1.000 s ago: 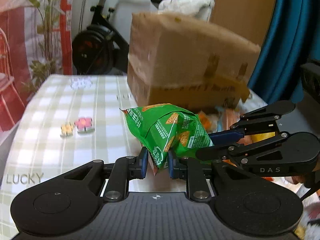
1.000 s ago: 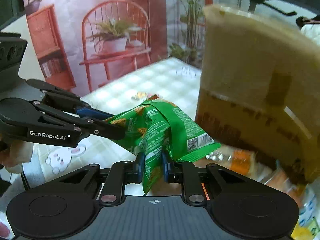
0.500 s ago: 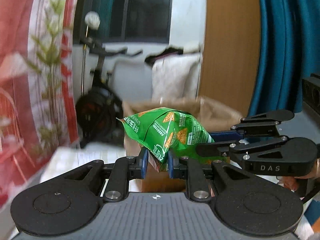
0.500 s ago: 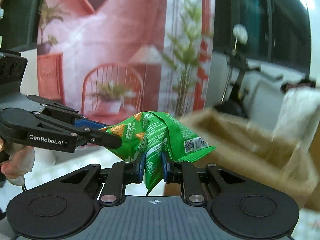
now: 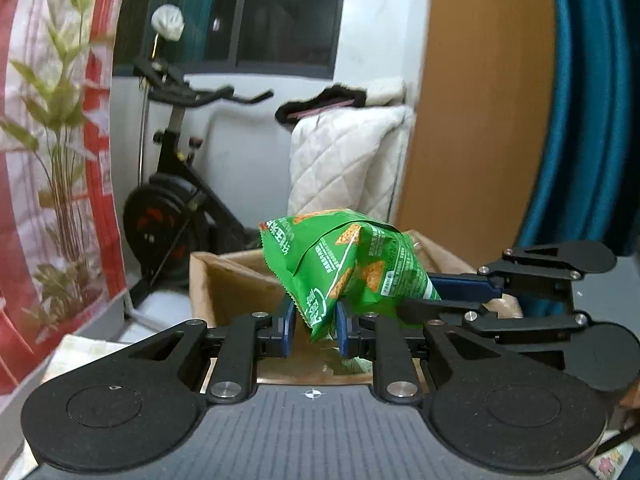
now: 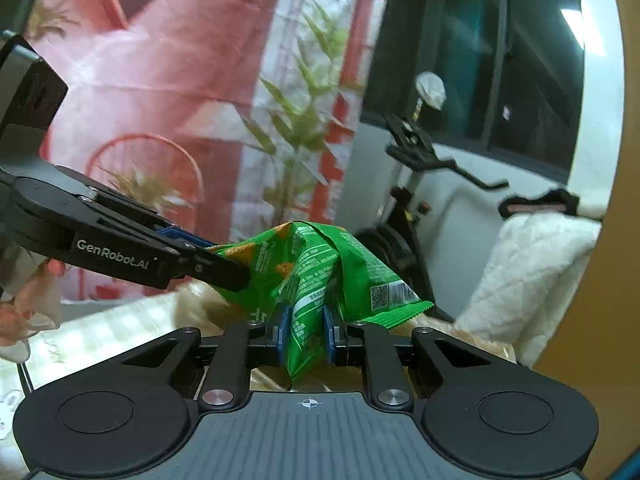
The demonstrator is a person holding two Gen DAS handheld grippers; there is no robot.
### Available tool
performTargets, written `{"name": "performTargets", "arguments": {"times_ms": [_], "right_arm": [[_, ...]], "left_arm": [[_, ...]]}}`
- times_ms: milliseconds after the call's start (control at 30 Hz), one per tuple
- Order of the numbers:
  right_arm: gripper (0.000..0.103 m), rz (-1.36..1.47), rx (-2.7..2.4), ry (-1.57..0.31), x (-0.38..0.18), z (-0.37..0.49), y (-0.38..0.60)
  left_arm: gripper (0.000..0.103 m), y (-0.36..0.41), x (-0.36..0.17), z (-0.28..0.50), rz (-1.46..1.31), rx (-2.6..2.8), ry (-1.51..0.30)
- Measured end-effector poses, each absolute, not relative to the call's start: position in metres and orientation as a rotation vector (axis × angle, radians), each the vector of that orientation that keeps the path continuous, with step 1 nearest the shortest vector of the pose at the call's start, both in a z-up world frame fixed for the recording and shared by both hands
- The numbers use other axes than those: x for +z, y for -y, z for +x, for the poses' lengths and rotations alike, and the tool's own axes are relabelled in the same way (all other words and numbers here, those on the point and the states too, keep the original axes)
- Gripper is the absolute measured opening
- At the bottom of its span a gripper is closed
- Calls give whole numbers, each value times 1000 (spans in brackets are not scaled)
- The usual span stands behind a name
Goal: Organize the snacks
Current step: 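Carry the second green bag with both grippers over the box, then open both grippers to release the green bag into the box, then lower both grippers onto the orange snack bag and close on it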
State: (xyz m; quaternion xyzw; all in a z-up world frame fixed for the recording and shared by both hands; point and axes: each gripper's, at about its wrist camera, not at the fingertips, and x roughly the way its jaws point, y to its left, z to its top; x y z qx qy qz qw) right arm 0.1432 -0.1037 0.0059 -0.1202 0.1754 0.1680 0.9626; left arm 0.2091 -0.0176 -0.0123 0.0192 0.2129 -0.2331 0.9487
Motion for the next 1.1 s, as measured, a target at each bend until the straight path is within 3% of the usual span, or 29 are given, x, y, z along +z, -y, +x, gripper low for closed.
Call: {"name": "performTargets", "arguments": {"times_ms": [133,200,233,433,533,600,700,867,1100], "right_arm": [[21,-187,299,-395,-12,155,110],[31,-130,299,-397,-18,152,116],[32,-105,309,-400,-19,149,120],[49,-14,330,-402,-28,117,140],[59,26,339,-403,-34,94,146],[71,55,341,-410,-39,79,145],[80,90,338,-432,-51,59,144],[82,109,325,-501,-78,32,138],[73,64,337,-652,-118,6,125]], "left_arm": [[30,26,-24,226,32,-440,-480],[52,12,-27,217,29,-440,-493],[56,8,-28,215,28,-438,-491],[60,-30,-24,185,-33,-460,-496],[74,-45,-25,169,-66,-473,-497],[85,-48,-27,152,-42,-448,-481],[91,-48,-34,127,6,-417,-461],[92,-46,-57,99,49,-410,-498],[87,-41,-97,79,13,-486,-633]]}}
